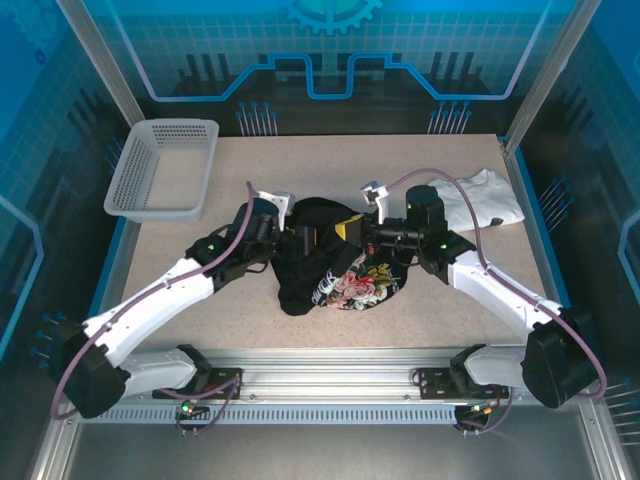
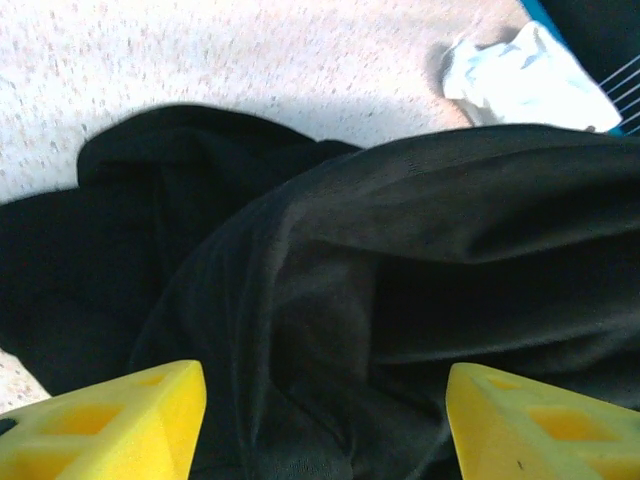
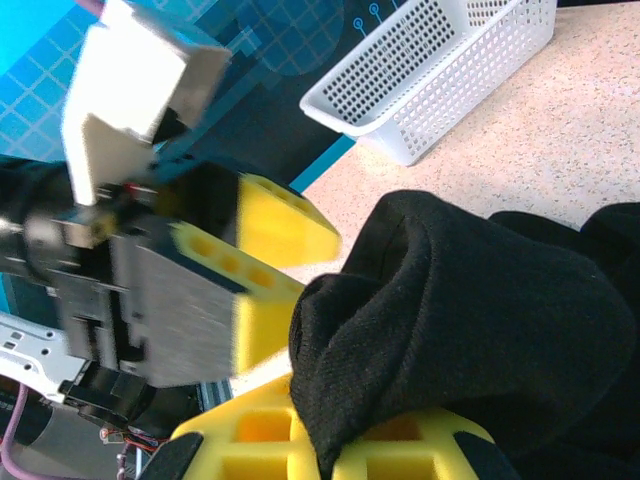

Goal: Fold the inside-out t-shirt

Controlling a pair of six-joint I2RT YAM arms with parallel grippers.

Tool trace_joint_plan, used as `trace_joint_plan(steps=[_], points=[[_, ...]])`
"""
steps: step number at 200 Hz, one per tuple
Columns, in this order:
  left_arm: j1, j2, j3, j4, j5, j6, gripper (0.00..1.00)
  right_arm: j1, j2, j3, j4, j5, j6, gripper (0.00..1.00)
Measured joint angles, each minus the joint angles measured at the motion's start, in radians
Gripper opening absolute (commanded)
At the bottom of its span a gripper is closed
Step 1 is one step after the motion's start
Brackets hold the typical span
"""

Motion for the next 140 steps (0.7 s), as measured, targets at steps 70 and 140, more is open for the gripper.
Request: trace_joint_plan(steps=[70, 140], points=[[0.085, 0.211, 0.024, 0.195, 0.304, -0.078, 0.08, -0.045, -0.102, -0.063, 0.035, -0.026, -0.010, 0.00], [0.108, -0.040, -0.157, 0.592, 0.779, -0.090, 0.00, -0.159, -0.230, -0.072, -0.116, 0.066, -0.077, 0.03]])
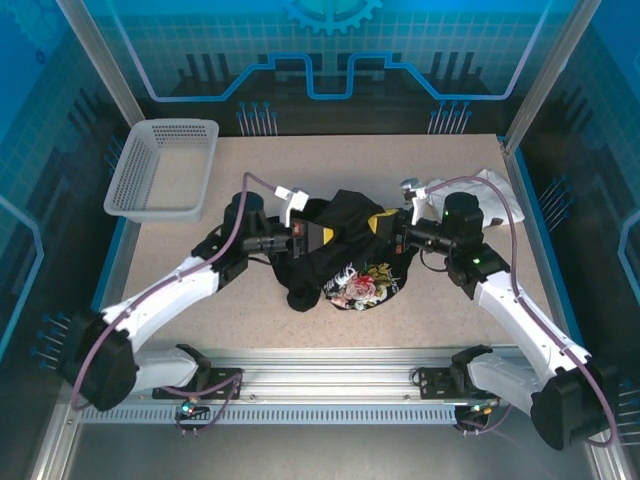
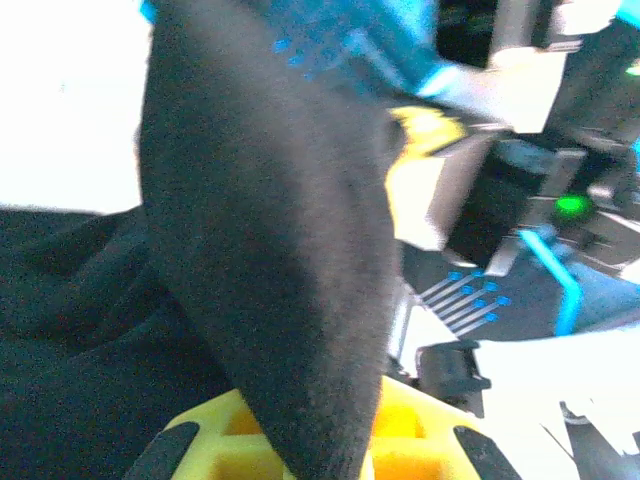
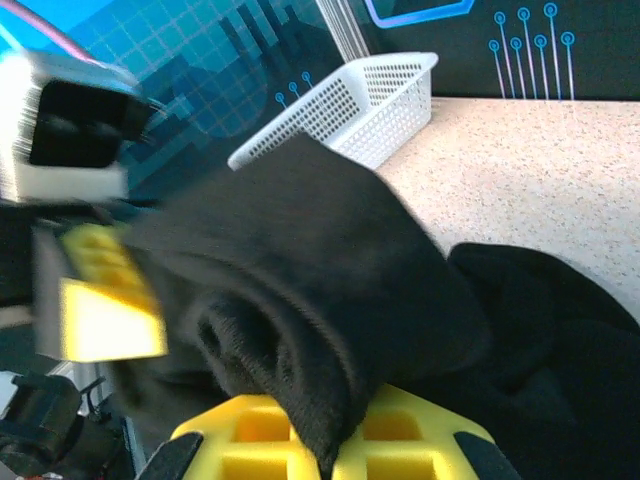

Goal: Fold the inside-out t-shirt

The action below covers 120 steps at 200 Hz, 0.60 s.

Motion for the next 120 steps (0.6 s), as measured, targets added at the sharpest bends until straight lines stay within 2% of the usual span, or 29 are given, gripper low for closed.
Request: trace_joint_plan(steps=[29, 56, 72, 109, 120], points=[[0.001, -0.060, -0.016, 0.088, 0.106, 0.017, 0.00, 0.000, -0.003, 0.001, -0.051, 0.014, -0.042, 0.12], [0.002, -0.061, -0.026, 0.119, 0.154, 0.019, 0.00, 0.028, -0.003, 0.023, -0.130, 0.018, -0.124, 0.36], [0.004, -0.061, -0.026, 0.119, 0.166, 0.020, 0.00, 0.059, -0.007, 0.040, -0.180, 0.023, -0.186, 0.46], [0.005, -0.064, -0.026, 0.099, 0.171, 0.047, 0.00, 0.085, -0.041, 0.043, -0.269, 0.033, -0.310, 0.58], [0.005, -0.069, -0.026, 0.082, 0.171, 0.056, 0.00, 0.098, -0.050, 0.043, -0.285, 0.048, -0.328, 0.59]])
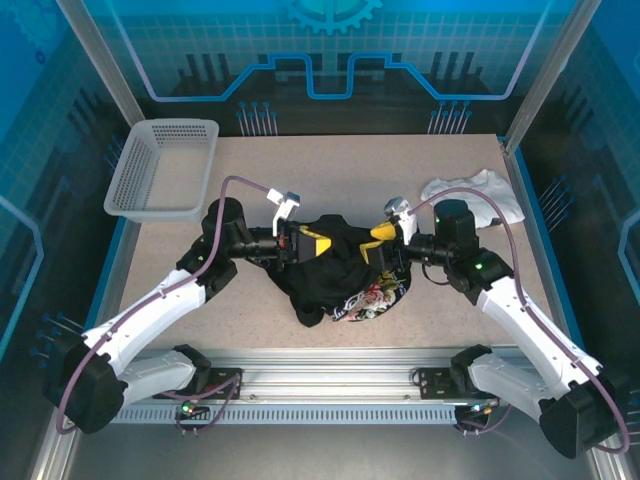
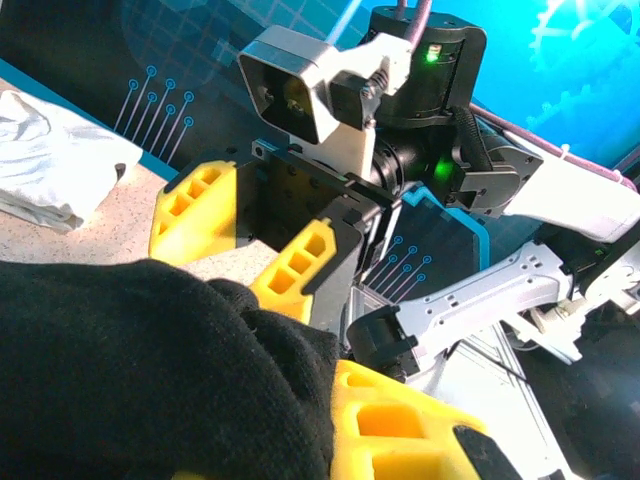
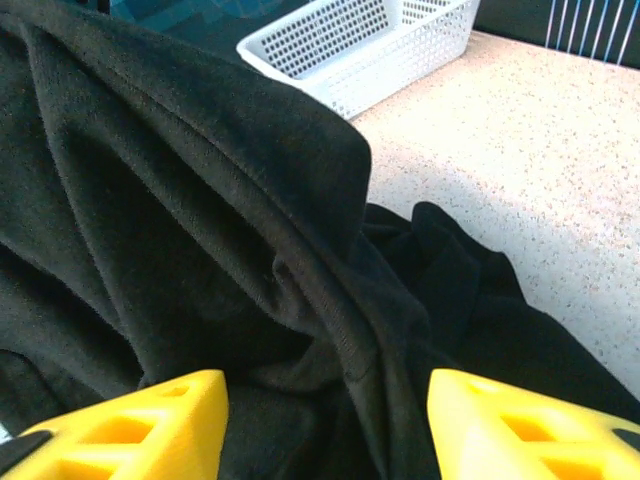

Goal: Fold the inside-out t-shirt

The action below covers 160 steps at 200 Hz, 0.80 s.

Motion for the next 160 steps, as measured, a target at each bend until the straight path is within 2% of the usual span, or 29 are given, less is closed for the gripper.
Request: trace_joint_plan(steps=[17, 39, 62, 98, 132, 148, 160], points=[[0.000, -0.008, 0.001, -0.023, -0.008, 0.019, 0.00, 0.045, -0.013, 0.001, -0.016, 0.037, -0.026, 0.54], [0.000, -0.013, 0.001, -0.051, -0.019, 0.039, 0.00, 0.114, -0.030, 0.006, -0.032, 0.097, -0.060, 0.42], [0.000, -0.013, 0.001, -0.070, -0.029, 0.047, 0.00, 0.154, -0.036, 0.015, -0.035, 0.116, -0.071, 0.37], [0.000, -0.013, 0.001, -0.079, -0.035, 0.049, 0.00, 0.183, 0.028, 0.043, -0.028, 0.116, -0.072, 0.34], [0.000, -0.015, 0.001, -0.087, -0.035, 0.049, 0.00, 0.193, 0.089, 0.066, -0.021, 0.121, -0.077, 0.13], [0.000, -0.018, 0.001, -0.089, -0.035, 0.049, 0.00, 0.194, 0.098, 0.069, -0.020, 0.125, -0.077, 0.08], [0.000, -0.018, 0.001, -0.089, -0.036, 0.049, 0.00, 0.195, 0.099, 0.071, -0.020, 0.128, -0.076, 0.10]])
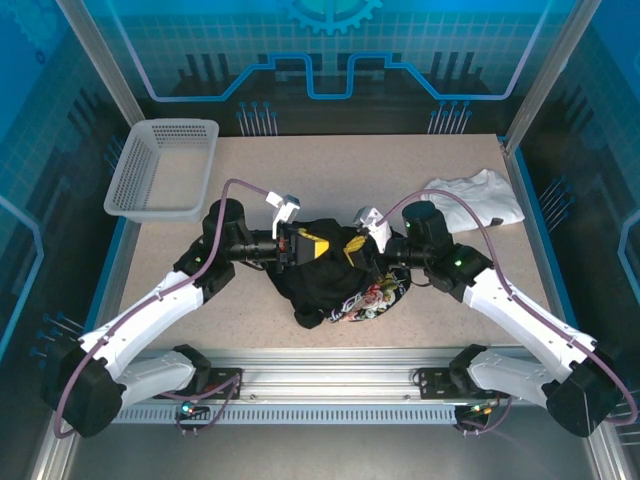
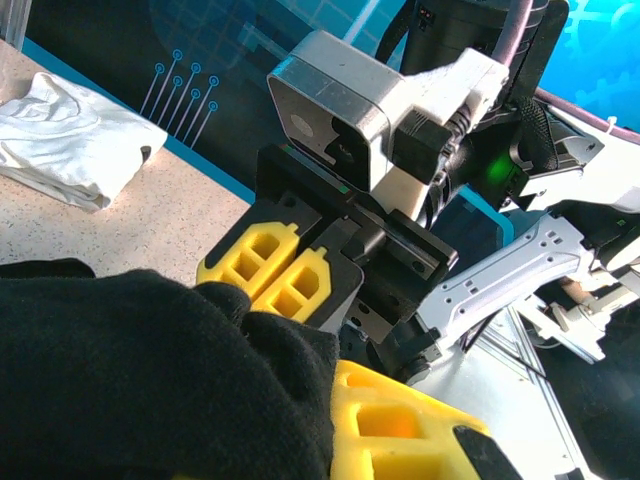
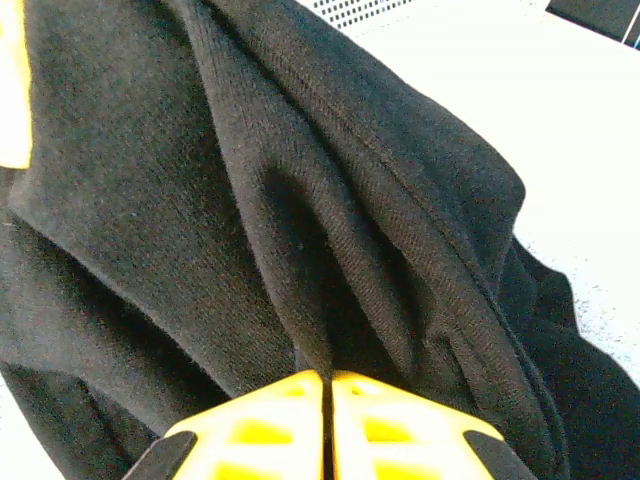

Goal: Fold the inside-out t-shirt

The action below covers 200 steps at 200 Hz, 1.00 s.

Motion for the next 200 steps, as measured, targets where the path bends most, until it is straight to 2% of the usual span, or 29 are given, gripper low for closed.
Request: trace_joint_plan(steps=[18, 40, 52, 68, 97, 146, 178, 200], points=[[0.000, 0.000, 0.000, 0.000, -0.002, 0.000, 0.00, 0.000, 0.000, 0.000, 0.000, 0.000, -0.003, 0.18], [0.000, 0.000, 0.000, -0.001, -0.002, 0.000, 0.00, 0.000, 0.001, 0.000, 0.001, -0.005, 0.000, 0.20], [0.000, 0.000, 0.000, -0.002, -0.002, 0.000, 0.00, 0.000, 0.006, 0.000, 0.003, -0.009, 0.001, 0.15], [0.000, 0.000, 0.000, -0.003, -0.002, 0.000, 0.00, 0.001, 0.016, 0.001, 0.016, -0.022, 0.003, 0.00], [0.000, -0.002, 0.000, -0.016, -0.026, 0.017, 0.00, -0.001, 0.018, 0.002, 0.018, -0.032, 0.016, 0.00], [0.006, -0.017, 0.001, -0.092, -0.199, 0.061, 0.00, -0.081, -0.086, 0.002, 0.074, -0.178, 0.103, 0.00], [0.014, -0.018, 0.001, -0.132, -0.312, 0.077, 0.00, -0.086, -0.089, 0.003, 0.153, -0.275, 0.188, 0.00], [0.014, -0.018, 0.005, -0.167, -0.386, 0.089, 0.07, -0.088, -0.076, 0.003, 0.211, -0.305, 0.254, 0.00]])
